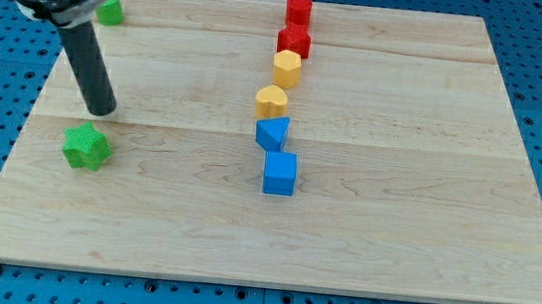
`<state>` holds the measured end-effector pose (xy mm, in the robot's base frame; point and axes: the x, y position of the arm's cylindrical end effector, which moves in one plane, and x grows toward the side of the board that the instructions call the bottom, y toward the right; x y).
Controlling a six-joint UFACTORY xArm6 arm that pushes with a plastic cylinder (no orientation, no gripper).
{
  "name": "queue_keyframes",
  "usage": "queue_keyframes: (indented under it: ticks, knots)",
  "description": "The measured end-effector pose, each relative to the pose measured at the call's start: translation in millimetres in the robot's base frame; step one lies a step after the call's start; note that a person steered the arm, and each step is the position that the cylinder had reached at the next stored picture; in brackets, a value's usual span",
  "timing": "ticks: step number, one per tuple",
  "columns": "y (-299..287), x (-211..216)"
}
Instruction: Slide the green star towards the bottom left of the blue cube
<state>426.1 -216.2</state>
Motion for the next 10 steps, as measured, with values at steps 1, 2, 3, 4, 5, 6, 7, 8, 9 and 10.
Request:
queue_keyframes:
  ticks: [1, 2, 3, 4, 5, 6, 7, 8, 9, 10]
  knots:
    - [-16.2, 29.2]
    - [-0.1, 54.0]
    - [17.9, 69.5]
    - [4.2, 69.5]
    - [4.2, 83.5]
    - [52.3, 109.4]
    - [98.0, 118.6]
    - [119.0, 119.6]
    - [83.3, 113.2]
    - [82.3, 103.5]
